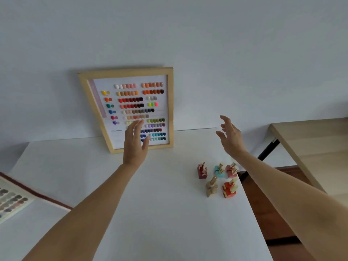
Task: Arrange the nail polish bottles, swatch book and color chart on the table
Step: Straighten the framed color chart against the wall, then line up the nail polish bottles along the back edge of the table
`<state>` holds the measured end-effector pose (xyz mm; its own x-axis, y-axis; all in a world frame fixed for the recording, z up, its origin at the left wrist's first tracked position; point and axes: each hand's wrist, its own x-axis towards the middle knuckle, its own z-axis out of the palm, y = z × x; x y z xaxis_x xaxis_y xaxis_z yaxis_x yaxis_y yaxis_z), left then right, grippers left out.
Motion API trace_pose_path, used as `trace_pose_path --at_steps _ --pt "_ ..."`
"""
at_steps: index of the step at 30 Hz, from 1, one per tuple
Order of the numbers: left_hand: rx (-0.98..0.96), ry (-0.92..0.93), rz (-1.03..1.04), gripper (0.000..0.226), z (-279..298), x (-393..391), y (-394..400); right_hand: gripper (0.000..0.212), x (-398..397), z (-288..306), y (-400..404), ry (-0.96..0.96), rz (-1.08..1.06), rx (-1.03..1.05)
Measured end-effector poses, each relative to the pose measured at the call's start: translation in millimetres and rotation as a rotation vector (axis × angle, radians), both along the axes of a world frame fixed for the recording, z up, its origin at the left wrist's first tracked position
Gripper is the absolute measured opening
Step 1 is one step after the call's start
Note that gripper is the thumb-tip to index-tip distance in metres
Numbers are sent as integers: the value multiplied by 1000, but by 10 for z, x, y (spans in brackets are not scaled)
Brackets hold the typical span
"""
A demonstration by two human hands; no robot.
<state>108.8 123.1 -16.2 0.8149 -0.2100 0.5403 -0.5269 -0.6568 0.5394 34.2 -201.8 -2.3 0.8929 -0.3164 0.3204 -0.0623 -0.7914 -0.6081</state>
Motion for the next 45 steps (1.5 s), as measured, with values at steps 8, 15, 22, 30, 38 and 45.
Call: trace_pose_path --at_steps 8,15,22,30,38,45 --pt "67 70 -123 38 -236 -561 -889 24 -472 -210 -733 174 61 -47" --pt "232 356 -301 44 -393 -824 -1613 44 -771 -506 -1000 547 244 -29" --pt "348 594 -384 57 -648 -744 -2120 68 -715 -787 -869 650 234 21" --pt "444 599 -416 52 -850 -665 -2426 39 -618 -929 -835 565 207 -10" --pt "450 617 -415 43 -870 -643 -2467 29 -617 -914 -817 525 216 -43" --pt "459 602 -407 35 -889 -650 -2477 30 -596 -897 -779 569 197 -41"
